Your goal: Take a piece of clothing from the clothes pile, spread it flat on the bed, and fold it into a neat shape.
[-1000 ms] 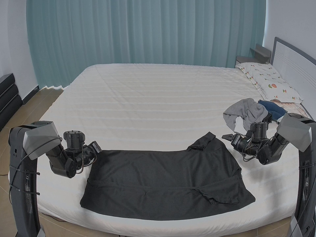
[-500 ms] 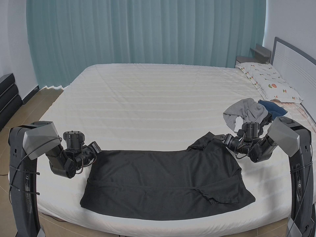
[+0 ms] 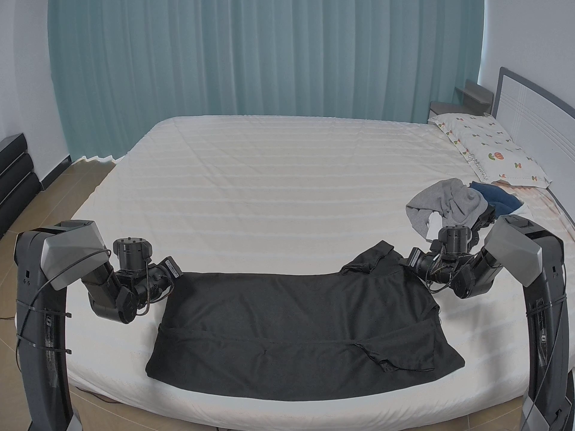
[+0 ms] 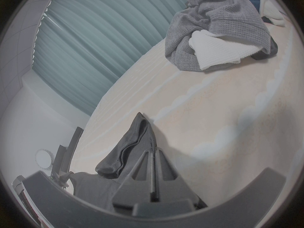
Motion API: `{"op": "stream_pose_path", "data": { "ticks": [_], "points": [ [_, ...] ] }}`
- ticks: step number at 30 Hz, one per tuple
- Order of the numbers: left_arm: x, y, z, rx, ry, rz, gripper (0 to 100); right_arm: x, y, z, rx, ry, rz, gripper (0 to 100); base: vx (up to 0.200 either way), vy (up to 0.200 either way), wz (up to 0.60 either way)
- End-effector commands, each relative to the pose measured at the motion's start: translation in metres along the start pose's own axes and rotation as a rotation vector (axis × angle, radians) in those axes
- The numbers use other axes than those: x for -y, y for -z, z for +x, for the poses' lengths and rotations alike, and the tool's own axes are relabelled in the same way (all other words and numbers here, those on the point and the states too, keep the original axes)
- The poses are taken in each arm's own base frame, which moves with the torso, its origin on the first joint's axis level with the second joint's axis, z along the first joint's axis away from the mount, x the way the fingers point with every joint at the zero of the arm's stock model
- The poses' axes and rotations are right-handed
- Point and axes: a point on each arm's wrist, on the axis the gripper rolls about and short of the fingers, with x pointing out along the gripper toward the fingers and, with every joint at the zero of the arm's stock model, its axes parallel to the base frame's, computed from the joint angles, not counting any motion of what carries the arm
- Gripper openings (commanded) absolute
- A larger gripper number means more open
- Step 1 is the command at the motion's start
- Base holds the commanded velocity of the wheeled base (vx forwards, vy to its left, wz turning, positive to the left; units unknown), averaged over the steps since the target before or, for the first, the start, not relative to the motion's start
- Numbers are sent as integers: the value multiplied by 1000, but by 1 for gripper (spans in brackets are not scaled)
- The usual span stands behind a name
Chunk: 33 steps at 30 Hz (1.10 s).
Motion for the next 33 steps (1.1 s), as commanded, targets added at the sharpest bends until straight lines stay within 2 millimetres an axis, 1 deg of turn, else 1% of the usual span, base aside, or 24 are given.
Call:
{"op": "stream_pose_path", "data": {
  "ticks": [1, 6, 8, 10, 15, 16, 18, 26, 27, 30, 33],
  "points": [
    [-1, -5, -1, 12, 0, -3, 0, -6, -13, -14, 29, -10, 1, 0, 0, 0, 0],
    [2, -12, -6, 32, 9, -5, 0, -13, -26, -25, 90, -41, -3, 0, 0, 0, 0],
    [5, -23, -10, 60, 17, -30, 0, -14, -22, -30, 106, -56, 21, 0, 0, 0, 0],
    [5, -27, -13, 70, 20, -53, 0, -16, -23, -33, 135, -80, 18, 0, 0, 0, 0],
    [3, -26, -13, 65, 15, -53, 0, -17, -23, -38, 148, -88, 25, 0, 0, 0, 0],
    [3, -28, -15, 71, 14, -53, 0, -17, -24, -42, 148, -88, 40, 0, 0, 0, 0],
    [2, -28, -16, 71, 10, -53, 0, -14, -17, -45, 131, -76, 41, 0, 0, 0, 0],
    [0, -30, -19, 73, 7, -53, 0, -15, -17, -56, 129, -105, 44, 0, 0, 0, 0],
    [-1, -28, -18, 68, 4, -41, 0, -13, -13, -57, 114, -97, 43, 0, 0, 0, 0],
    [-2, -27, -18, 64, -1, -20, 0, -15, -16, -60, 123, -116, 45, 0, 0, 0, 0],
    [-3, -25, -20, 54, -1, -14, 0, -13, -10, -64, 99, -119, 37, 0, 0, 0, 0]
  ]
}}
